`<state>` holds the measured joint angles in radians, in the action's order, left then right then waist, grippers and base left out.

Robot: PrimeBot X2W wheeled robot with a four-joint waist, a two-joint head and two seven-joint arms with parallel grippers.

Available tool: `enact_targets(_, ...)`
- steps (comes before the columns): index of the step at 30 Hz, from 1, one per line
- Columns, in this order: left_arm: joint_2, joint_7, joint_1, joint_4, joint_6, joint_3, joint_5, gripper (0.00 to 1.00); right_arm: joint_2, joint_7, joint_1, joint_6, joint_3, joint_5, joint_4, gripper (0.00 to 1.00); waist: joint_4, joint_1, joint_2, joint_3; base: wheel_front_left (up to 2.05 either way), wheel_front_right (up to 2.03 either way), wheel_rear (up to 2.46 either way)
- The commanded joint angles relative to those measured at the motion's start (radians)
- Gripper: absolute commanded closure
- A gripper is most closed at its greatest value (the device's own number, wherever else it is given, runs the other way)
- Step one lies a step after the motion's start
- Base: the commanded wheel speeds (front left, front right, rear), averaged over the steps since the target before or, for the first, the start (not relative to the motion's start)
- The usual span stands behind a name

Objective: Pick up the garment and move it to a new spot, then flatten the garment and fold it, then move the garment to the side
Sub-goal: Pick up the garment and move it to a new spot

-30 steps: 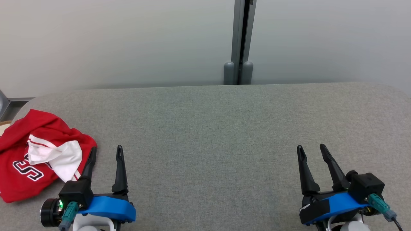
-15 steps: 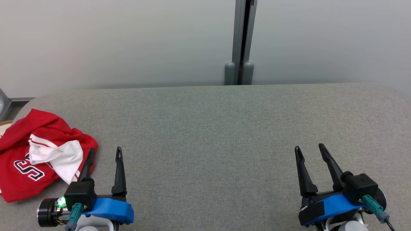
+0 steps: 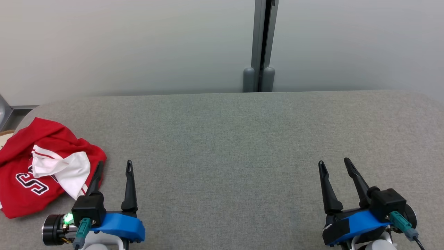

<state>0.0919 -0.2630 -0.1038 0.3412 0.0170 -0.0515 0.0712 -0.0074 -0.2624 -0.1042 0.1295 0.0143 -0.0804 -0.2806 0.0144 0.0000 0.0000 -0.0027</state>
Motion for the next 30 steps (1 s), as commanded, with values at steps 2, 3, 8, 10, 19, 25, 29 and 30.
enact_targets(2,0.008,-0.003,-0.012,0.001,-0.004,-0.005,0.005,0.0,-0.004,-0.005,-0.013,0.002,0.0,-0.001,-0.004,0.0,0.001,0.0,0.0,0.0,0.0,0.0,0.0)
enact_targets(3,0.01,-0.003,-0.013,0.002,-0.004,-0.005,0.007,0.0,-0.004,-0.005,-0.013,0.002,0.0,-0.002,-0.004,0.0,0.003,0.0,0.0,0.0,0.0,0.0,0.0)
enact_targets(8,0.015,-0.003,-0.016,0.004,-0.005,-0.007,0.012,0.0,-0.004,-0.005,-0.009,0.002,0.002,-0.003,-0.003,0.0,0.011,0.0,0.0,0.0,0.0,0.0,0.0)
enact_targets(10,0.016,-0.003,-0.018,0.006,-0.007,-0.007,0.015,0.0,-0.004,-0.005,-0.008,0.002,0.0,-0.002,-0.002,0.0,0.018,0.0,0.0,0.001,0.0,0.0,0.0)
enact_targets(19,0.025,-0.003,-0.042,-0.002,-0.014,-0.005,0.027,0.0,-0.004,-0.004,-0.017,0.002,-0.008,0.004,-0.003,0.0,0.093,0.0,0.0,0.016,0.0,0.0,0.0)
enact_targets(25,0.033,-0.003,-0.057,0.004,-0.014,-0.004,0.039,0.0,-0.004,-0.004,-0.015,0.002,-0.016,0.01,-0.005,0.0,0.171,0.0,0.0,0.025,0.0,0.0,0.0)
enact_targets(29,0.039,-0.003,-0.064,0.007,-0.014,0.002,0.049,0.0,-0.004,-0.004,-0.018,0.002,-0.017,0.011,-0.004,0.0,0.223,0.0,0.0,0.032,0.0,0.0,0.0)
enact_targets(30,0.04,-0.003,-0.065,0.007,-0.015,0.001,0.05,0.0,-0.004,-0.004,-0.017,0.002,-0.018,0.011,-0.003,0.0,0.238,0.0,0.0,0.034,0.0,0.0,0.0)
